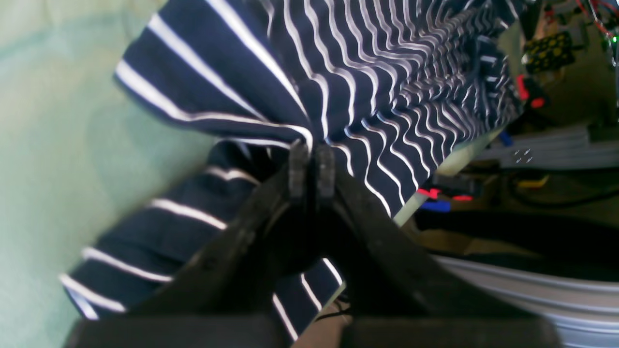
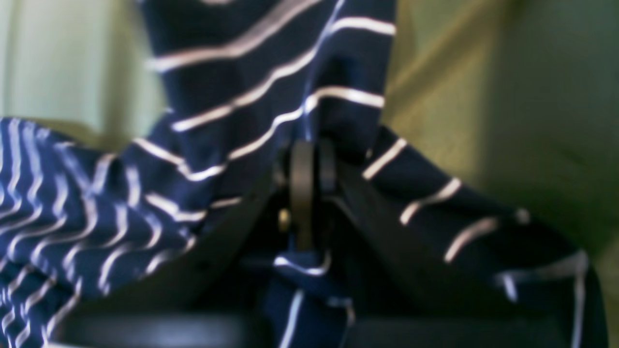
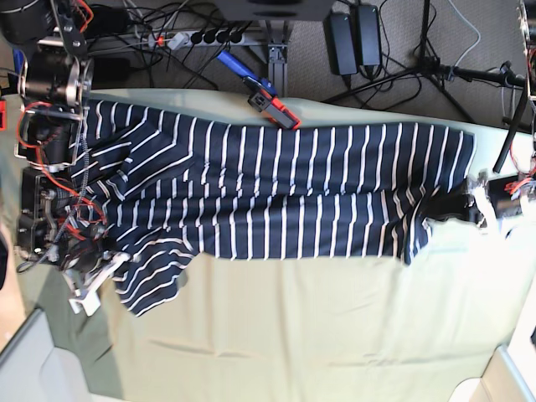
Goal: Fold the T-shirt properly
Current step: 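Drag the folded shirt with both grippers toward the collar side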
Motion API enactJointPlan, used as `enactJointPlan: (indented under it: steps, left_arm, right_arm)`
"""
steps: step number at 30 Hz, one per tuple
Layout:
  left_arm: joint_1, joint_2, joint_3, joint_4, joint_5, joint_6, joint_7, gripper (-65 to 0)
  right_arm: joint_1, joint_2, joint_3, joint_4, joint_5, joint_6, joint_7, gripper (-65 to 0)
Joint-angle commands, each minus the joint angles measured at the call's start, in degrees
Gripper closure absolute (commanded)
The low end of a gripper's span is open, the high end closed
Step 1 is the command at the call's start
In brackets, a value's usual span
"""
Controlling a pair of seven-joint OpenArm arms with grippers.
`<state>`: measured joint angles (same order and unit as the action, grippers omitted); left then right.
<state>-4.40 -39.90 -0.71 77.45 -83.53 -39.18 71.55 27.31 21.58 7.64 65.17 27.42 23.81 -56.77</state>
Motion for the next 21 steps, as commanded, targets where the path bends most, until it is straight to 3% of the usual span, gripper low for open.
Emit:
enactJointPlan:
  steps: [1, 12, 21]
  left_arm:
    - [-0.8, -1.4, -0.5, 1.5, -1.5, -0.8, -0.8, 0.0]
    - [0.5, -2.5, -0.5, 3.1, -1.5, -0.8, -0.8, 0.0]
    - [3.4, -6.1, -0.5, 3.1, -1.5, -0.8, -0.5, 0.0]
  right_arm:
    - [0.4, 1.3, 0.3, 3.7, 2.0, 1.0, -0.3, 0.0]
    - [-9.4, 5.5, 1.5, 13.1, 4.7, 1.0, -1.9, 0.0]
    - [-20.7, 7.0, 8.4, 24.2, 7.8, 1.0, -3.3, 0.0]
